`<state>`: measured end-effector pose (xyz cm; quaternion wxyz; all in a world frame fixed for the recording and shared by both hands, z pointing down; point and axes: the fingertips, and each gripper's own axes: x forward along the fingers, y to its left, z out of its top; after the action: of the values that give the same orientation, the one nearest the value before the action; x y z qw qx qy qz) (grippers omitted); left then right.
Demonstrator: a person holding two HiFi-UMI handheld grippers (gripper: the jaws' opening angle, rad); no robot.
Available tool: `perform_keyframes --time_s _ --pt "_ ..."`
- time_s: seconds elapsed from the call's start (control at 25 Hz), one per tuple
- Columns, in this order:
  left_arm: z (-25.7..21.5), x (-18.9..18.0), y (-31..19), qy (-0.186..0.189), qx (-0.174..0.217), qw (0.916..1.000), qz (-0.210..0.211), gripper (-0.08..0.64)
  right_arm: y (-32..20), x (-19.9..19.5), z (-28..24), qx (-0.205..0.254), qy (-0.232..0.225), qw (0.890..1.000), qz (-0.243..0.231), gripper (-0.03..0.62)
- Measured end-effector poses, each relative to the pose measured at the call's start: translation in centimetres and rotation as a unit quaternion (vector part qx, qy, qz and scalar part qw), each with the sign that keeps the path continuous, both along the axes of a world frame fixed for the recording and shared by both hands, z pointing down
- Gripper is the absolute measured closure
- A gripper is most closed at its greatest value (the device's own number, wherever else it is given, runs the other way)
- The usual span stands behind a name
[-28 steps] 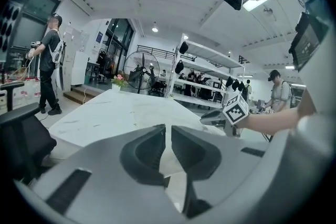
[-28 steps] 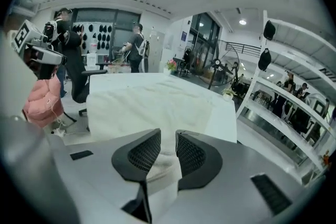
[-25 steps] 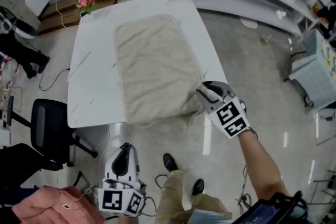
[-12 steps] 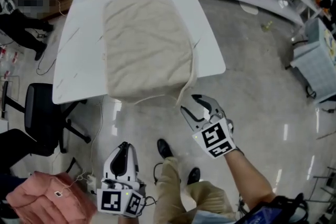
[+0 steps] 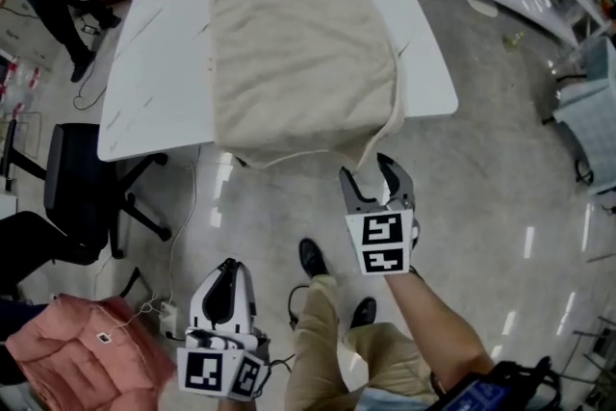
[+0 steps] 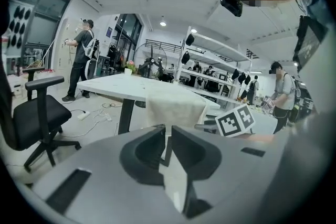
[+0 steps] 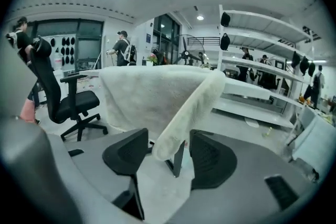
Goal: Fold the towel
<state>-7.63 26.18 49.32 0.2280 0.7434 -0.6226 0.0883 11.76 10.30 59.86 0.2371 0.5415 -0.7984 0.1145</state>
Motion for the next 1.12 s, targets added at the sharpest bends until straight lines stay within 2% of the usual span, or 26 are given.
perform_keyframes --time_s 0.16,0.2,0.32,0.44,0.72,0.92,1.12 --pt "0.4 -1.4 -0.3 0.002 0.002 1.0 -0.007 0.52 0.1 1.0 0.4 -0.006 -0.006 1.0 0.008 0.541" --pt "0.4 -1.6 -0.4 0.002 0.003 1.0 -0.008 0.52 0.3 1.1 0.4 -0.01 -0.008 1.0 0.003 0.555" --pt "0.3 -1.9 -0.7 0.002 0.006 1.0 -0.007 0.52 1.4 1.4 -0.2 -0.028 -0.02 0.999 -0.019 0.563" --pt "0.3 -1.9 -0.6 0.002 0.005 1.0 -0.005 0.52 3.2 1.3 -2.7 -0.04 -0.062 0.997 -0.039 0.565" --pt "-2.4 -0.2 -0.4 0.006 0.015 0.9998 0.014 0.518 5.7 0.9 -12.1 -0.056 -0.161 0.982 -0.079 0.566" --pt "-6.1 1.3 -1.4 0.003 0.04 0.9987 0.03 0.506 4.2 0.7 -20.5 -0.047 -0.236 0.967 -0.087 0.566" --pt "-7.4 4.0 -1.7 0.016 0.064 0.9959 0.061 0.467 2.0 0.0 -27.2 -0.027 -0.258 0.96 -0.104 0.566"
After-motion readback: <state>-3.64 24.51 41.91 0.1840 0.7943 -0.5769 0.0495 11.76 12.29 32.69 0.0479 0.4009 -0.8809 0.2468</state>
